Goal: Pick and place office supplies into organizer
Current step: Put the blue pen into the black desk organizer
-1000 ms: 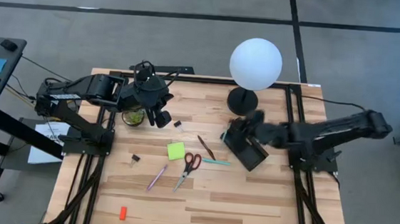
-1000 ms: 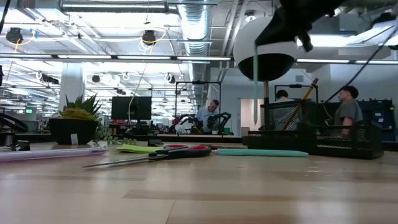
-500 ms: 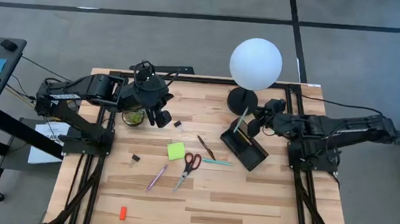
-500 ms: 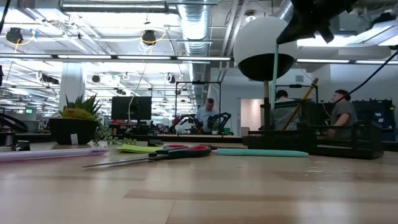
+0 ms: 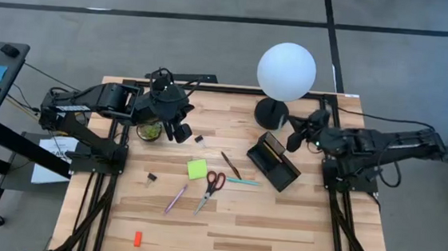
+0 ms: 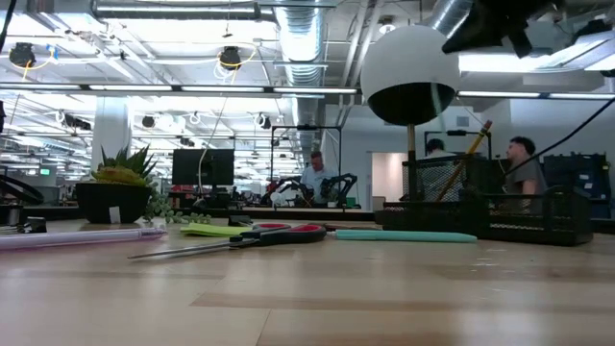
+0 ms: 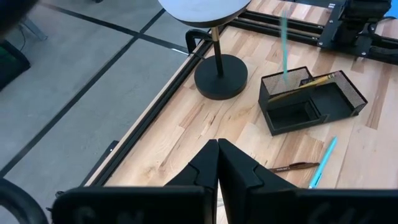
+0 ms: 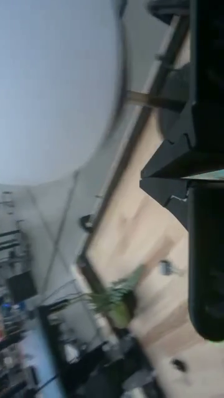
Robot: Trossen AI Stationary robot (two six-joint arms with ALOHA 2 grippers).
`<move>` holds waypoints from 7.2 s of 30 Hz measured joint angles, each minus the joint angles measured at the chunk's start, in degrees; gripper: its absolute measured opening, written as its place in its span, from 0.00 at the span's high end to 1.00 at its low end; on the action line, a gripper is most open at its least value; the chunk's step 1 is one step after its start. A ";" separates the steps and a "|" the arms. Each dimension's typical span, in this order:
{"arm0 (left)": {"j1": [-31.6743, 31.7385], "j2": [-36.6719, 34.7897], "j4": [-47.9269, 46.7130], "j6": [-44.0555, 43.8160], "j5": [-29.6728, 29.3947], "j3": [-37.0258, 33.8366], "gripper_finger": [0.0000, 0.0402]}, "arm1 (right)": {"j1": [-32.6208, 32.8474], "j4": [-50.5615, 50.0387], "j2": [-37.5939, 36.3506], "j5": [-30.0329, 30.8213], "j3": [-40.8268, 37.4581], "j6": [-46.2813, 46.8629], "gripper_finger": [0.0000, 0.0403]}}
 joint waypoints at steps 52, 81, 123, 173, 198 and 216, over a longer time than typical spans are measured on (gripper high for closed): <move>-20.91 -24.99 49.96 -5.04 1.97 -49.67 1.00 | 28.68 45.39 4.64 3.38 0.02 -29.71 1.00; -4.48 -2.85 78.13 0.10 36.50 -51.38 0.78 | 16.31 25.22 33.45 -8.49 3.46 11.63 1.00; -4.48 -22.67 56.41 4.33 23.89 -48.94 0.78 | 9.90 -17.49 65.51 -28.01 27.79 35.78 1.00; -5.66 -21.22 47.17 0.85 23.98 -48.98 0.78 | 24.06 -22.55 63.13 -36.02 35.71 55.27 1.00; -3.18 29.96 79.79 27.58 45.55 -38.73 0.78 | 27.77 -25.19 40.57 -5.34 39.43 43.82 1.00; 2.22 37.59 42.35 44.94 45.79 -22.73 0.78 | 29.80 -27.37 40.57 -5.21 39.43 43.81 1.00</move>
